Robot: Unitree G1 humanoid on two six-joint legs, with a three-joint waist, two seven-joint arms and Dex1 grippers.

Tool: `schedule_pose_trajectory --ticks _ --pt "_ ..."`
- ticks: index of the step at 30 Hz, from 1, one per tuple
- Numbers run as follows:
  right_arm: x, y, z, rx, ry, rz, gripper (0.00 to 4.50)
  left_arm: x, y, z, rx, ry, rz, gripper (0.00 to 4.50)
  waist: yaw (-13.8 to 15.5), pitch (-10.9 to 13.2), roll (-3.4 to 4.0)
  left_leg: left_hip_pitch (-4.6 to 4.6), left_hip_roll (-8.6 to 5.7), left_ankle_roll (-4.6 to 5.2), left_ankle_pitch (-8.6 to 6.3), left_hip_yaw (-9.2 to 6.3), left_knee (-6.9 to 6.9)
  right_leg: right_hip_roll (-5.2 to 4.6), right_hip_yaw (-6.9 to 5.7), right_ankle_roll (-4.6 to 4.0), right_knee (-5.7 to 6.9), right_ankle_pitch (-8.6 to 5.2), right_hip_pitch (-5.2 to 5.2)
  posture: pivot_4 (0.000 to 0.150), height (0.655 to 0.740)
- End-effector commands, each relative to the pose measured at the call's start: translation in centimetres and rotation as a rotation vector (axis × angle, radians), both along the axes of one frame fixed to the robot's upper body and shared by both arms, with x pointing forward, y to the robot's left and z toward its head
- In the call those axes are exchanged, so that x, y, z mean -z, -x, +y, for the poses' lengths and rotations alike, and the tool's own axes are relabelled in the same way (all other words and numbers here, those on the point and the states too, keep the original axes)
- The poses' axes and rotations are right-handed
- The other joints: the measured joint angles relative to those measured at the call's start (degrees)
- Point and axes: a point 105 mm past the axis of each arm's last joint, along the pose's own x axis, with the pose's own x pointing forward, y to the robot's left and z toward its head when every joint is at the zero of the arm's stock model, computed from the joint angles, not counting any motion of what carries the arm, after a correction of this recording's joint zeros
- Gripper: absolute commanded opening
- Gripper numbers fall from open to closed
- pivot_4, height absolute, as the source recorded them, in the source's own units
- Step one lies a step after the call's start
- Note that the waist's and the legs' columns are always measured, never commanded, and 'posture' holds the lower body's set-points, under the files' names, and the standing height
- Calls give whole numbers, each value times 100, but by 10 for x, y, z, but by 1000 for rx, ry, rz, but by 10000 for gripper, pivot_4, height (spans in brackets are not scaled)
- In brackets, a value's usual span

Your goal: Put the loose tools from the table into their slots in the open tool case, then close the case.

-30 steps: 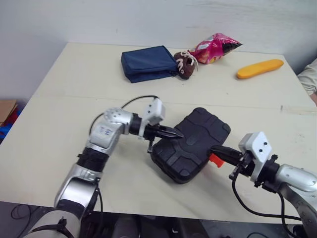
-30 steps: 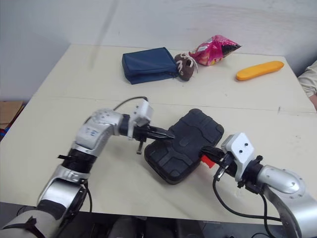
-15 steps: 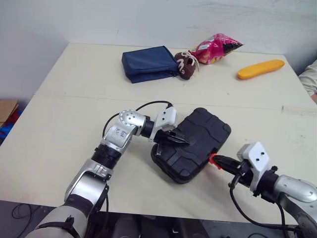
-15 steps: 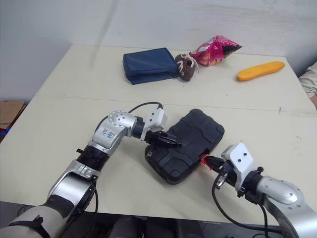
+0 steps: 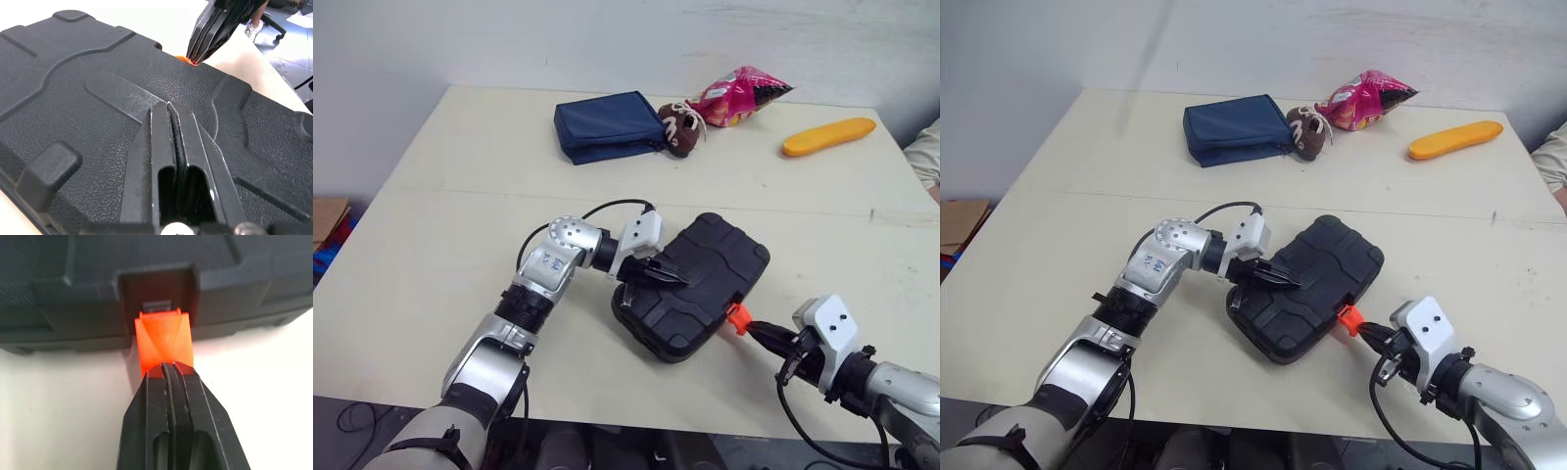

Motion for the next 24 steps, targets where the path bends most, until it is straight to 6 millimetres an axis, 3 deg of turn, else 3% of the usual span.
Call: schedule_pose_trajectory --ticks 1,15,24 --pt "-2 -2 5 -13 0 -29 120 1 2 -3 8 -12 -6 0 -1 0 0 0 0 0 0 0 0 0 0 0 0 0 0 1500 7400" --pt "6 -17 21 -47 -24 -44 120 10 2 -12 19 -68 -84 0 5 -2 3 0 -1 0 0 0 1 0 1 0 0 0 0 1500 7400" --pt "-6 -18 21 -47 -47 -108 120 28 -7 -21 26 -182 -241 0 5 -5 4 3 -4 3 1 0 3 0 6 7 -3 4 6 1500 7400"
